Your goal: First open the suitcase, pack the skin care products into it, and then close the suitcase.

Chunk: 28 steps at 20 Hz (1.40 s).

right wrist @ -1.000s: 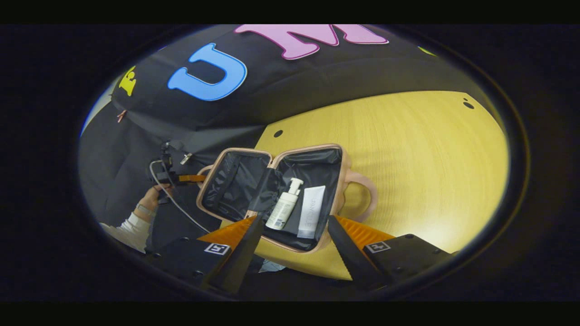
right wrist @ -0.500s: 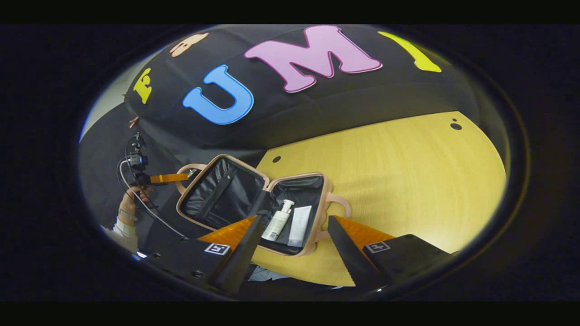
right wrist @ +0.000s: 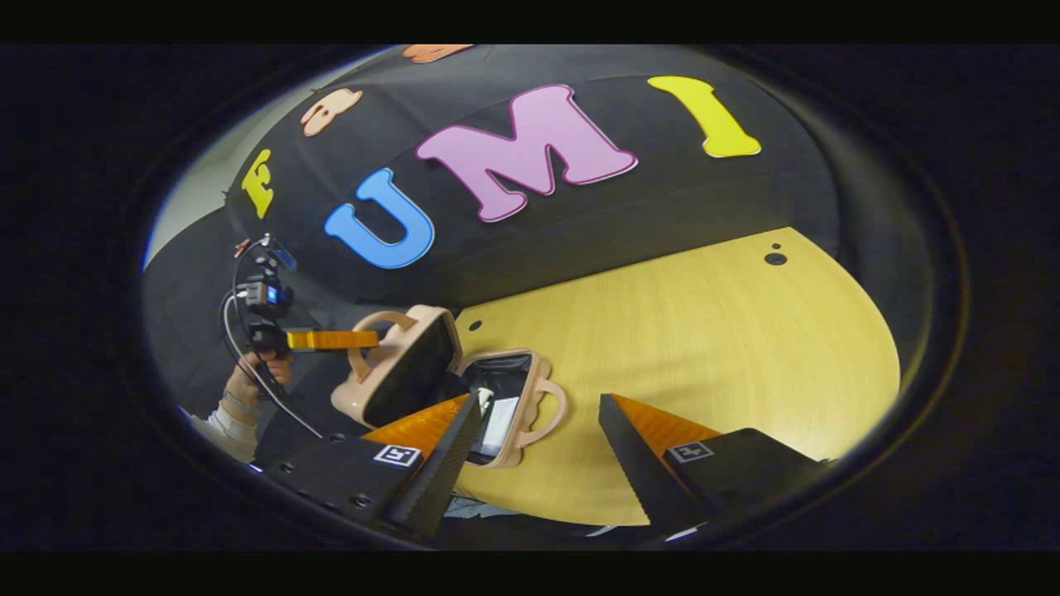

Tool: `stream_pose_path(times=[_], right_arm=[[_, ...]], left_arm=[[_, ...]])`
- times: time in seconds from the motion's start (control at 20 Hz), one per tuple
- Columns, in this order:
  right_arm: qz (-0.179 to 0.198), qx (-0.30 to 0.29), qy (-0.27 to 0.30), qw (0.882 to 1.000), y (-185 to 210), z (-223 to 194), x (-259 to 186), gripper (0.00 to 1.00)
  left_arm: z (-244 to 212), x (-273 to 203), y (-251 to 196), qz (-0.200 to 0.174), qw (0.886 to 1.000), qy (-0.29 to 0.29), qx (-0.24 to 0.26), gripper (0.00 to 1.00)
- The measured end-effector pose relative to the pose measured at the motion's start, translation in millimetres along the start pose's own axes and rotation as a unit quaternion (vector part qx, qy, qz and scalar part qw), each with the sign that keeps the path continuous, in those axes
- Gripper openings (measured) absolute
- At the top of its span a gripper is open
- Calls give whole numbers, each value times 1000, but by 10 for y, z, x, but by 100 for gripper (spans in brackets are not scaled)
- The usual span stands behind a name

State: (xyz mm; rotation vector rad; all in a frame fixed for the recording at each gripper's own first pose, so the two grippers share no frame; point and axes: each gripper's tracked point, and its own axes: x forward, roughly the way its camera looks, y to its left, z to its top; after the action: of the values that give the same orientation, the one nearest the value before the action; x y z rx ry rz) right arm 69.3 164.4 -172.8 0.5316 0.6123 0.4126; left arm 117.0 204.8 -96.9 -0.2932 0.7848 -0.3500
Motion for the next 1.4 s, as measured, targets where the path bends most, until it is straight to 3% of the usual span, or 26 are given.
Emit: stream_pose_path(times=[0.2, 0.4, 0.55, 0.7, 0.9, 1.2, 1.25, 1.35, 1.4], right_arm=[[-29, -18, -22, 999, -317, 173, -344, 92], [-60, -27, -33, 997, -632, 225, -697, 92], [-77, -26, -32, 996, -777, 215, -847, 92], [-115, -70, -30, 990, -1022, 173, -957, 92], [-102, -113, -39, 988, -825, 338, -835, 92], [-50, -130, -73, 988, -396, 686, -726, 92], [-46, -134, -78, 987, -344, 754, -707, 92], [-42, -150, -91, 984, -215, 939, -643, 92], [-44, -161, -100, 981, -171, 1024, -632, 92]], left_arm=[[-500, 868, -298, -12, 999, 37, 13, 6], [-913, 1434, -305, 25, 994, 105, 36, 6], [-1095, 1562, -234, 52, 987, 128, 79, 7], [-1044, 1532, -220, 79, 985, 121, 89, 8], [-877, 1318, -316, 112, 984, 73, 121, 12], [-345, 655, -814, 112, 980, -61, 151, 44], [-245, 533, -900, 111, 979, -83, 146, 63], [-41, 276, -1071, 104, 977, -129, 136, 80], [73, 136, -1151, 101, 974, -154, 135, 81]])
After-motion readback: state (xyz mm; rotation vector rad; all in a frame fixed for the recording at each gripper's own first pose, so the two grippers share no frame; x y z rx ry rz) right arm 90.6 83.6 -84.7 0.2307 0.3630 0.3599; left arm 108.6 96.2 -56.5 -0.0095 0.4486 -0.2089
